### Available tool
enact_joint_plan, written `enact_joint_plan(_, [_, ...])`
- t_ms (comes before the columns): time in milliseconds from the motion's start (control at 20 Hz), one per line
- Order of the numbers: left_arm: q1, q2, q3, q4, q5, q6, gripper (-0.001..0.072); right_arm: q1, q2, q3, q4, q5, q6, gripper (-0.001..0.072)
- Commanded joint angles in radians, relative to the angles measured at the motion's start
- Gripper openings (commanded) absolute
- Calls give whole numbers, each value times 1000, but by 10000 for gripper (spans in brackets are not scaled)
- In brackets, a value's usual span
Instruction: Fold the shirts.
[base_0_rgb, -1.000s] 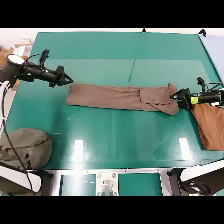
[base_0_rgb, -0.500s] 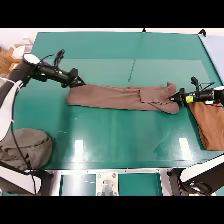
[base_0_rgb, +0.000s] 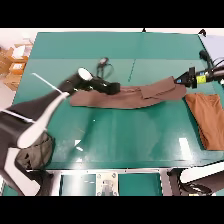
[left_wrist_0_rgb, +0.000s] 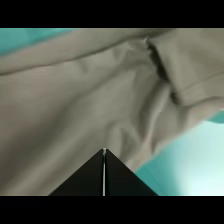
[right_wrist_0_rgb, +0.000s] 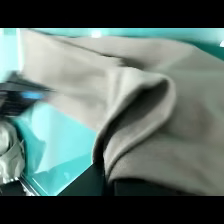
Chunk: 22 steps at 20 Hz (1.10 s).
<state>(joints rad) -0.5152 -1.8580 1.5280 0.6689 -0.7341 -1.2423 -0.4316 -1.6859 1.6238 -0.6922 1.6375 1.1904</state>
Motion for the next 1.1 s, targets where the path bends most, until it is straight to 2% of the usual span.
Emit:
enact_joint_plan(0, [-114, -131, 79, -5, 87, -57, 23, 77, 82, 101, 4, 40, 52, 20])
enact_joint_plan(100, [-131, -191, 143, -11, 73, -104, 23, 125, 101, 165, 4, 40, 63, 19])
enact_joint_plan(350, [-127, -223, 192, -23, 29, -118, 24, 196, 103, 259, 1, 40, 90, 19])
enact_joint_plan(450, [-99, -211, 221, -18, -71, -108, 24, 201, 101, 257, 0, 40, 94, 19])
enact_joint_plan(550, [-34, -190, 284, 19, -244, -87, 23, 206, 101, 257, 2, 40, 116, 19])
enact_joint_plan(650, [54, -147, 362, 205, -446, -125, 22, 229, 102, 257, 11, 40, 130, 20])
enact_joint_plan(750, [141, -87, 425, 506, -647, -218, 23, 292, 101, 257, 16, 27, 145, 20])
enact_joint_plan(850, [224, -14, 442, 740, -790, -234, 24, 391, 100, 245, 11, -37, 146, 20])
enact_joint_plan(950, [306, 48, 442, 855, -861, -235, 24, 518, 89, 210, -3, -164, 146, 20])
enact_joint_plan(1050, [378, 91, 442, 863, -883, -234, 24, 661, 52, 164, -6, -314, 146, 20])
